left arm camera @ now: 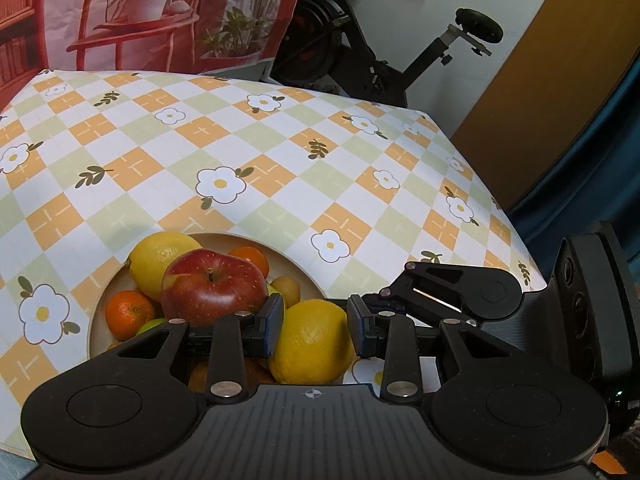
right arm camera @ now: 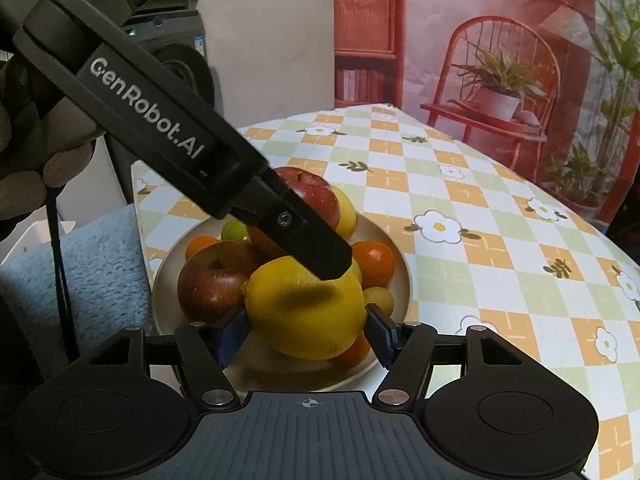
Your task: Organize fruits
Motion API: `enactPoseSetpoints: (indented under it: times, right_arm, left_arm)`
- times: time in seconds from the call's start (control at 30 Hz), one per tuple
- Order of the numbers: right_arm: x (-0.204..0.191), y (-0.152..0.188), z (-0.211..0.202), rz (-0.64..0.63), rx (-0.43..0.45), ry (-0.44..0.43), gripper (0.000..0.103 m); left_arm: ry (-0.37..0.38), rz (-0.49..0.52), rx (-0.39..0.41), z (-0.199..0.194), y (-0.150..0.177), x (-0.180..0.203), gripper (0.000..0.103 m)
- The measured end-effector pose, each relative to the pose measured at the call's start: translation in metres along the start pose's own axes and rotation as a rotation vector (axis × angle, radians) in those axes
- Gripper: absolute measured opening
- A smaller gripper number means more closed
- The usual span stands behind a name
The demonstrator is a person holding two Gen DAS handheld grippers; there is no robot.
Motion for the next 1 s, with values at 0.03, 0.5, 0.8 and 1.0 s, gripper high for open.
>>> enactPoseSetpoints:
  times: [0.03,0.5,0.8,1.0]
  right_arm:
    - [-0.001,0.0,0.0,-0.006,-0.004,-0.004,0.059]
    - [-0.008,0.011,-0.006,0.005,-0.024,-0.009,0.063]
    - [-0.007,0.006,-0.021,0.045,0.047,0.016,0.069]
    - [-0.006,0.008,-0.028,0.075,0.062,0.033,0.07]
  left_arm:
    - [0.001,0.001,0.0,0.0,0.0,0.0,0.036]
    - [0.005,0.004,0.012,-0.001,0.0,0.001,0.036]
    - [0.007,0.012,0.034,-0.008,-0.002,0.001,0.037]
    - [0.001,0.01,0.059,-0.017,-0.004,0.001,0.038]
Point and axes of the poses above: each gripper's, at about its wrist camera, not at the fingertips, and z roughly the way its jaws point, x to its right, y to its underside, the point moved 4 cm from there along z, roughly the way its jaws point, and after that the axes turned 8 degrees about x, right-handed, at the moved point
